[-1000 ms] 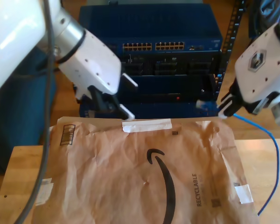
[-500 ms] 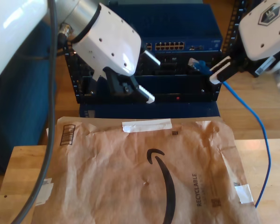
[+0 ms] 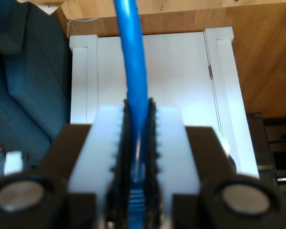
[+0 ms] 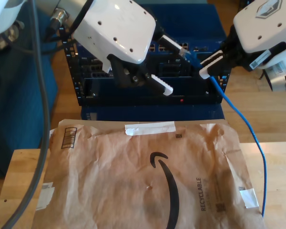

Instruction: Grab the cable and plug it in

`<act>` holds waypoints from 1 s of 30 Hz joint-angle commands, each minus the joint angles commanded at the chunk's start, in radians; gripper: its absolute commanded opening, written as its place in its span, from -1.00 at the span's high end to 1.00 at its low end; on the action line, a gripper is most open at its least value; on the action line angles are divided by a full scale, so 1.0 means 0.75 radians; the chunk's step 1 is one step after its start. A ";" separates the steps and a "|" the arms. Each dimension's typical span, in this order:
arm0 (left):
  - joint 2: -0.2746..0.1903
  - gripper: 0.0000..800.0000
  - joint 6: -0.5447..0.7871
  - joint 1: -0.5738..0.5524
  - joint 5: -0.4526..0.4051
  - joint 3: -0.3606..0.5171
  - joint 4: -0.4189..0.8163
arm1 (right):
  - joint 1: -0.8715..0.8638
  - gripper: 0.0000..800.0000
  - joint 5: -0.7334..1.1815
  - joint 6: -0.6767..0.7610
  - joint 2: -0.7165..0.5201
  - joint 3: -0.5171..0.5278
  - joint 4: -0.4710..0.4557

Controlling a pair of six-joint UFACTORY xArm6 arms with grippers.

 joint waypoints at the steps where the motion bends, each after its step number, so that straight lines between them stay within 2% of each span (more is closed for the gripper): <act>1: 0.004 -1.00 -0.006 0.010 0.004 0.000 -0.029 | -0.004 0.98 0.000 0.000 0.000 0.002 0.000; 16: 0.018 -0.99 -0.184 0.049 0.082 -0.023 -0.094 | -0.012 0.98 -0.004 -0.020 -0.018 0.037 -0.002; 30: 0.031 -0.98 -0.205 0.076 0.117 -0.041 -0.176 | -0.012 0.98 -0.008 -0.031 -0.029 0.088 0.008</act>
